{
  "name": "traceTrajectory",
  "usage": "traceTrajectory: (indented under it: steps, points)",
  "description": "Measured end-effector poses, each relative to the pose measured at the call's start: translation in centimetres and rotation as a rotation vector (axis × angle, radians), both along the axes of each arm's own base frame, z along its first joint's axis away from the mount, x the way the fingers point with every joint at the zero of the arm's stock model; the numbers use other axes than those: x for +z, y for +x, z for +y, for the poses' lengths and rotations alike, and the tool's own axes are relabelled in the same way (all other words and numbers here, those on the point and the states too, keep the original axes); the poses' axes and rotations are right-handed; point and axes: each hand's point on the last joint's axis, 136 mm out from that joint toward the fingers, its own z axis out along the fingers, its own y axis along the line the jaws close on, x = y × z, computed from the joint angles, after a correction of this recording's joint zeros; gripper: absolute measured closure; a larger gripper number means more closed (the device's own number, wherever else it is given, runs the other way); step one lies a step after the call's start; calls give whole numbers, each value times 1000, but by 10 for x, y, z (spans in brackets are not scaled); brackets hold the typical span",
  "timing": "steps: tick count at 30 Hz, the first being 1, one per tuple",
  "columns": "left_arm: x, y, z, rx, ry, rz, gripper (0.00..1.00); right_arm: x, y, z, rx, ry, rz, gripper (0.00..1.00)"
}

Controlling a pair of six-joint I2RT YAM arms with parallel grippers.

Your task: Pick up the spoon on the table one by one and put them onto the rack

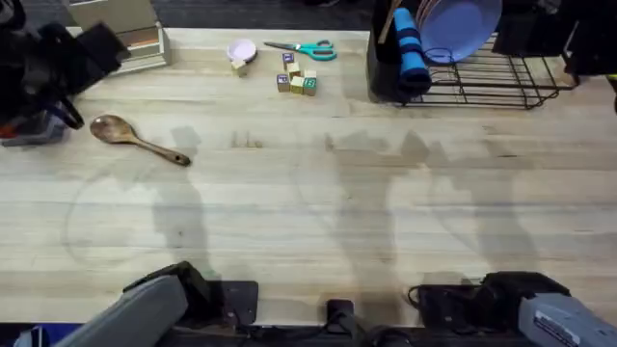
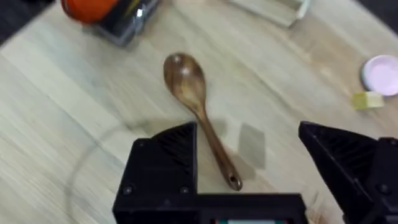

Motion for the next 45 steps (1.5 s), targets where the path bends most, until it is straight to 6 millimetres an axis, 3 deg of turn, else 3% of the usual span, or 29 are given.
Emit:
traceTrajectory:
  steps: [7, 16, 26, 36, 45]
  points:
    - [-49, 2, 0, -2, -133, 126, 7, 0, 0, 0, 0, 0, -2, 6]
    - [-92, -1, 2, 40, -242, 233, 7, 2, 1, 0, 0, 0, -8, 6]
    - [-121, -11, 21, 235, -356, 252, 7, 2, 1, 0, 0, 0, -8, 6]
    - [-169, -4, 26, 292, -421, 327, 7, 2, 1, 0, 0, 0, -8, 6]
    - [-181, 6, 32, 295, -417, 315, 6, 2, 1, 0, 0, 0, -8, 6]
